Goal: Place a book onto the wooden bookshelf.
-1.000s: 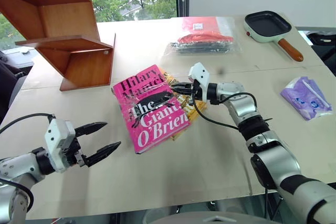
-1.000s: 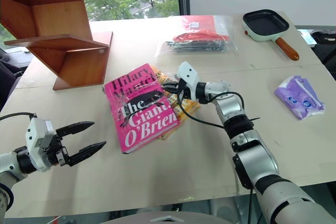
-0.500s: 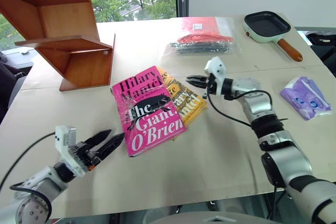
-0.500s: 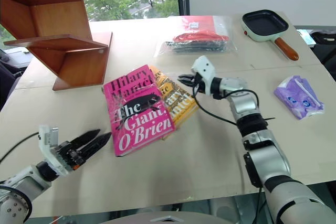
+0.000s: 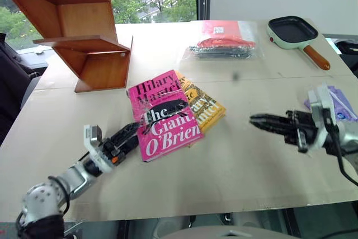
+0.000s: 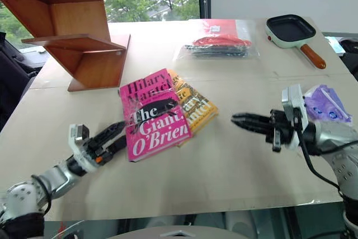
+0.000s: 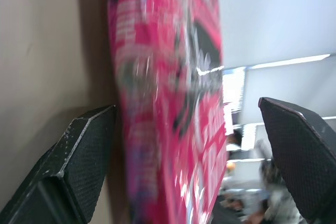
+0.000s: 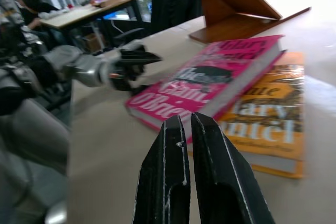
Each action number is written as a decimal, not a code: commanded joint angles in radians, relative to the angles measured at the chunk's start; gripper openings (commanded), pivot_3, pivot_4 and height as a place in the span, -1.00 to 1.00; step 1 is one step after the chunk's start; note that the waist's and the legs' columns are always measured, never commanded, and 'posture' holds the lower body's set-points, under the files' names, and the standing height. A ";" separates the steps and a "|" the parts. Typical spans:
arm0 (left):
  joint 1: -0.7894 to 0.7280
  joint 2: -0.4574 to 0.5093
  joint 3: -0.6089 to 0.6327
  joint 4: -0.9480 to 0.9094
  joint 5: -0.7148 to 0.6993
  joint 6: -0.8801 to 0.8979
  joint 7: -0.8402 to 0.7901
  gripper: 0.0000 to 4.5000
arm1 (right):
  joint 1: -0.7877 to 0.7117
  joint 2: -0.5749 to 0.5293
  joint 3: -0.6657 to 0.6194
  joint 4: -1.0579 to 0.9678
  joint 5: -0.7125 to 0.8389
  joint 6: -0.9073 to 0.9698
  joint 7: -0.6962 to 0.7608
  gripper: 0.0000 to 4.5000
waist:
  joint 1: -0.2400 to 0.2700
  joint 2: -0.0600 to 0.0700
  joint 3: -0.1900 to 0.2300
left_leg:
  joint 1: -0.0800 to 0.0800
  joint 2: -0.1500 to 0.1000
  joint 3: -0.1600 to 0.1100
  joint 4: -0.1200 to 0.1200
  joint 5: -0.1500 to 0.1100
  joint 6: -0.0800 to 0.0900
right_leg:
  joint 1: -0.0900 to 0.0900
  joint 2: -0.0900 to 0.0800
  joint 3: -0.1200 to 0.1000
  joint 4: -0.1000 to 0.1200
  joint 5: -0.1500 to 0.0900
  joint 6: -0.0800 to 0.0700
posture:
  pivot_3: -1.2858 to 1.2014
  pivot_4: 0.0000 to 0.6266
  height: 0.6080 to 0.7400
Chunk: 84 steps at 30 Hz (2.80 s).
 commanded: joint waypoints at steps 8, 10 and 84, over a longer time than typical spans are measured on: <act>-0.223 0.006 -0.129 0.260 0.222 0.102 -0.202 0.88 | 0.289 -0.025 -0.222 -0.102 -0.068 -0.176 0.019 -0.71 | 0.024 0.009 -0.014 | 0.001 -0.001 0.001 0.000 0.000 0.000 | 0.000 -0.001 0.001 0.000 0.000 0.000 | 0.03 -0.52 0.70; -0.240 0.013 -0.128 0.275 0.252 0.110 -0.231 0.63 | 0.324 -0.032 -0.231 -0.106 -0.084 -0.208 0.050 -0.38 | 0.022 0.010 -0.014 | 0.001 -0.001 0.001 0.000 0.000 0.000 | 0.000 -0.001 0.001 0.001 0.000 0.000 | 0.03 -0.52 0.70; -0.846 0.723 -0.555 0.383 2.007 -1.336 -0.031 0.97 | -0.337 0.053 -0.042 0.326 0.089 -0.200 0.057 1.00 | -0.034 -0.009 0.005 | -0.021 0.000 0.006 0.013 0.000 0.001 | -0.019 -0.001 0.000 0.008 0.002 0.002 | 0.03 -0.52 0.70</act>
